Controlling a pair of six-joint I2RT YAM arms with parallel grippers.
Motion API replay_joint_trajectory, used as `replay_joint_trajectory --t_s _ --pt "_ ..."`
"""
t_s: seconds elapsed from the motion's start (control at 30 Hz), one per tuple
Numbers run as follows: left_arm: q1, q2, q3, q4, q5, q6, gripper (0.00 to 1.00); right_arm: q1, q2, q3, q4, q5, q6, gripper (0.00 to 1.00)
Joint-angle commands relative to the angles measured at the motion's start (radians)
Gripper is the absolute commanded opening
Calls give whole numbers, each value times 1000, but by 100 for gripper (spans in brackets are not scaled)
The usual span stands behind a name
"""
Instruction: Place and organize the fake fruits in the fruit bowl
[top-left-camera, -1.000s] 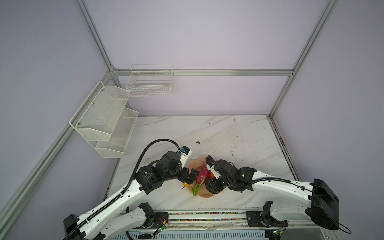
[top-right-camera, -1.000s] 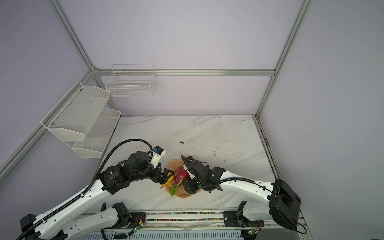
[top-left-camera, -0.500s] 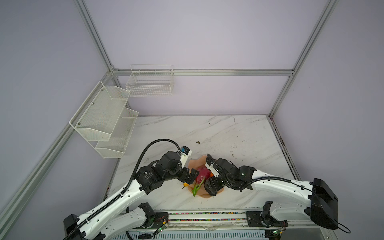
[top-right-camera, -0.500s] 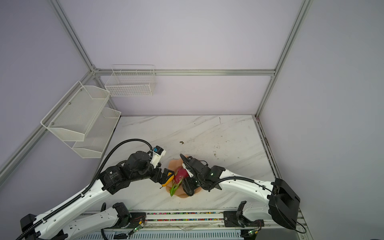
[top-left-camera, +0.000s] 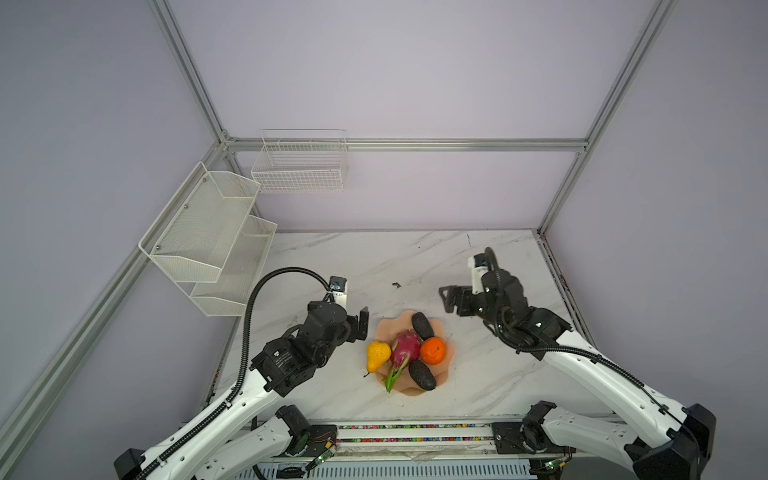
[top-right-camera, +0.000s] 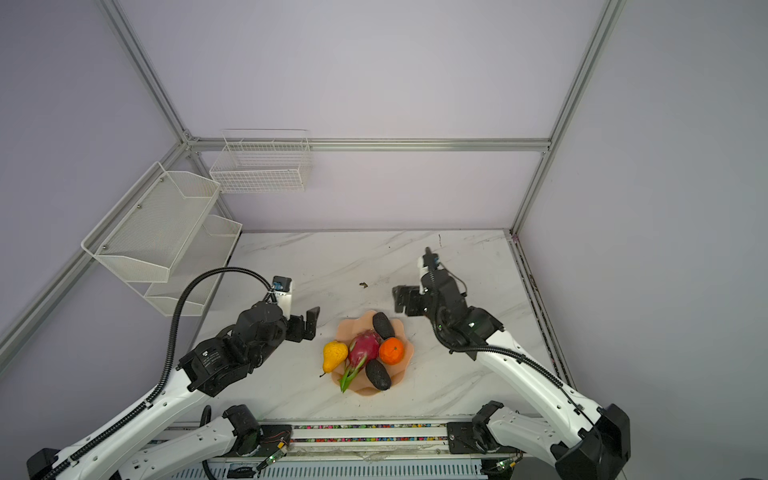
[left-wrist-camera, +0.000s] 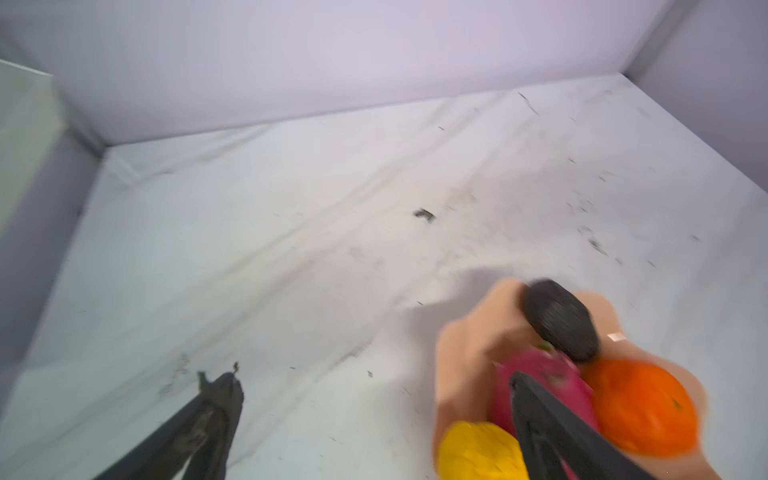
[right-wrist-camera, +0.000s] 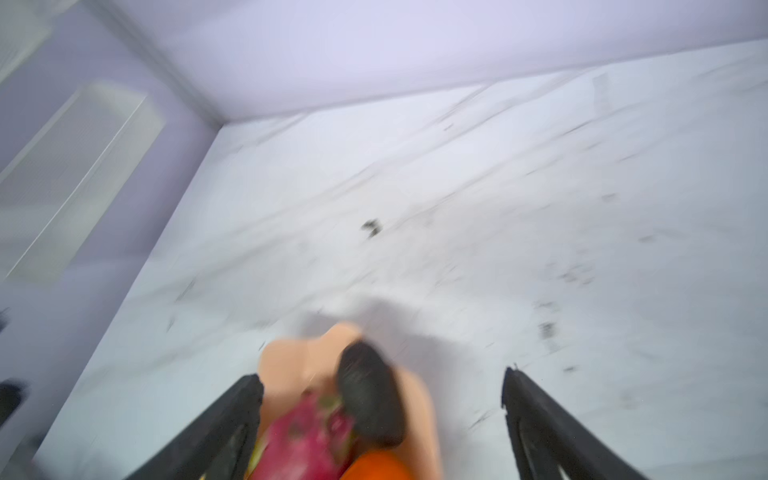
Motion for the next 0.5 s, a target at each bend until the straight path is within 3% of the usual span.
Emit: replay_joint_trajectory --t_s 0.0,0.13,0.2,0.33,0.47 --pt "175 -24 -133 170 -184 11 100 -237 8 -85 197 -13 -1 97" --pt "382 46 -253 309 -143 -11 100 -506 159 -180 406 -116 22 97" --pt "431 108 -301 394 -167 -4 100 -577 219 -245 537 -74 23 97" --pt "506 207 -363 553 -169 1 100 -591 249 -477 1029 126 -102 97" --pt "557 314 -531 1050 -26 132 100 -591 380 -675 1530 142 -181 97"
